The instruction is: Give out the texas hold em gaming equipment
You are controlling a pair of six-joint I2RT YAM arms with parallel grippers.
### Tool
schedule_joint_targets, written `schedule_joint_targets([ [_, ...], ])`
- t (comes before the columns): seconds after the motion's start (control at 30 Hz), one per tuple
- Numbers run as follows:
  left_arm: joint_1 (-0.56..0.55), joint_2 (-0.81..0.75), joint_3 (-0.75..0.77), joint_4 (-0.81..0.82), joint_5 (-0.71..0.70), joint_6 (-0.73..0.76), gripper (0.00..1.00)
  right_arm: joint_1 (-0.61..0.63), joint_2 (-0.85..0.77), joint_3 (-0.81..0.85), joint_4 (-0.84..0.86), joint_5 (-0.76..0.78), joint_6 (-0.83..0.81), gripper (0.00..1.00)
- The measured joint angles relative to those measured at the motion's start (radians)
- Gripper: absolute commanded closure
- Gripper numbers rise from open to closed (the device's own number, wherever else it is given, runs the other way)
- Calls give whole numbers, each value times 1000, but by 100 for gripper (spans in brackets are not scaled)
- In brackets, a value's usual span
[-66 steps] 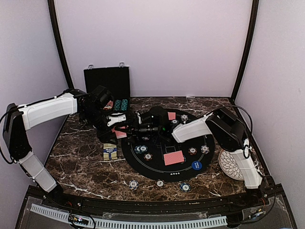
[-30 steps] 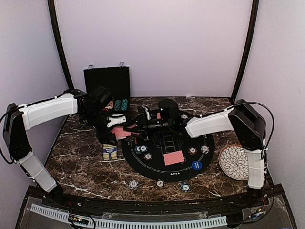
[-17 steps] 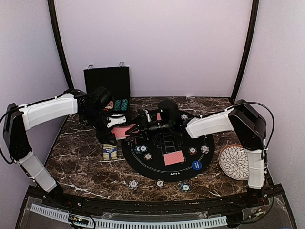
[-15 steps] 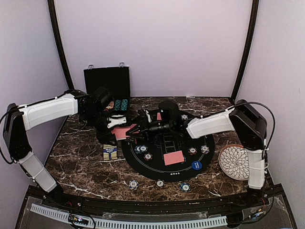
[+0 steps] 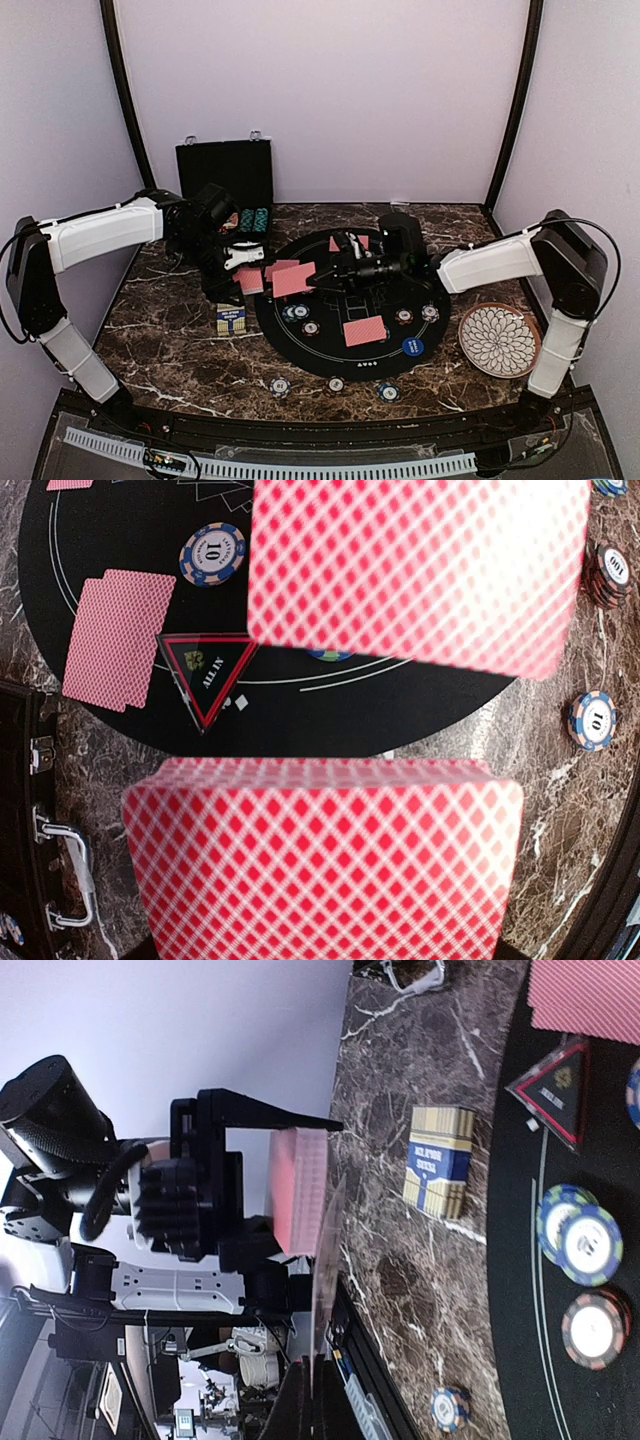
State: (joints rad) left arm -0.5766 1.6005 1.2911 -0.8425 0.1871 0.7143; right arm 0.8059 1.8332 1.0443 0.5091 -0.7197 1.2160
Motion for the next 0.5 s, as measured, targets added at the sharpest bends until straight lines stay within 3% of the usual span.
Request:
schedule_joint_targets([
  [0.23, 0, 0, -5, 0, -3, 0, 100, -71, -116, -178, -72, -13, -48, 100],
  [0.5, 0, 0, -5, 0, -5, 5, 100, -137, -204, -290, -303, 8, -188, 100],
])
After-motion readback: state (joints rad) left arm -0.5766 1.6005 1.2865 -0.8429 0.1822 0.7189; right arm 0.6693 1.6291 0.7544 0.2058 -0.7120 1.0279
